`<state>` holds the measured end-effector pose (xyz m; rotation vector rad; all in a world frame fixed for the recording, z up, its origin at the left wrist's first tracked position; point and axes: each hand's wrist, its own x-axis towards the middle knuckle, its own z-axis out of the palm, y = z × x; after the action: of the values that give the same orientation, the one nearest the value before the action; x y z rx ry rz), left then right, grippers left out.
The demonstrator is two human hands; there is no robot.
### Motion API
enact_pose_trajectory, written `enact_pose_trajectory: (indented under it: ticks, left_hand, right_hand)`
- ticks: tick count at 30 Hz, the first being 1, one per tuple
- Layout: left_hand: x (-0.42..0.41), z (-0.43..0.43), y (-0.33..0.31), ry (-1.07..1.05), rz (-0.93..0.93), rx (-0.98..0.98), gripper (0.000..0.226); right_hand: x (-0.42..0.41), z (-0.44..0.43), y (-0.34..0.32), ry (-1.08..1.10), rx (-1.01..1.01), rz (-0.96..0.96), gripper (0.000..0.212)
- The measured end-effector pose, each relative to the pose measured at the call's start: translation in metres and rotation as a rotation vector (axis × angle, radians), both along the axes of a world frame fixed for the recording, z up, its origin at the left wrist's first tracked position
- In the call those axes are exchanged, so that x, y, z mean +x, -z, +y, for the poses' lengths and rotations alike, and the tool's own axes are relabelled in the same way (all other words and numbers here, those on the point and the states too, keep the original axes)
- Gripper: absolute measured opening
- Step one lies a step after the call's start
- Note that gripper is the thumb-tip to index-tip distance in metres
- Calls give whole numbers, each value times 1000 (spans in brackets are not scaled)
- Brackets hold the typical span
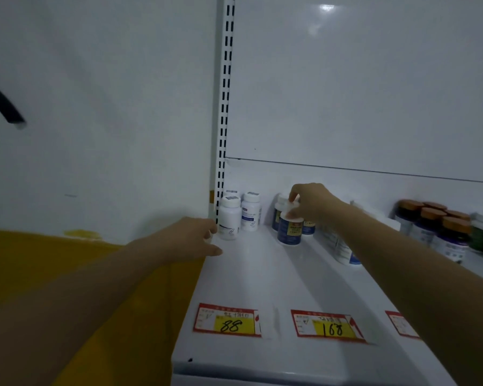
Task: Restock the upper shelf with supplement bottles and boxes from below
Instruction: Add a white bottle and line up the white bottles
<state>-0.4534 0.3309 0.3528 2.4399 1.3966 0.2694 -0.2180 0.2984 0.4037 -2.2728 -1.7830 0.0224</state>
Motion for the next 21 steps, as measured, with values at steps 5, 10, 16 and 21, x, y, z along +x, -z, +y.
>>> enact_pose_trajectory:
  ticks: [5,10,16,21]
  left_hand:
    - [5,15,3,-26,-41,-4,58]
    - [22,27,12,-46,-114,-24,73]
    - [39,45,22,-53,-351,-114,76]
    - [49,54,30,-35,-463,-125,71]
  right_hand:
    - [6,6,3,-3,38,34,42]
    - [0,5,5,-19,61,-9,65]
    - [-37,19,-7,-151,157,-116,50]
    - [-47,52,0,-70,-29,-201,31]
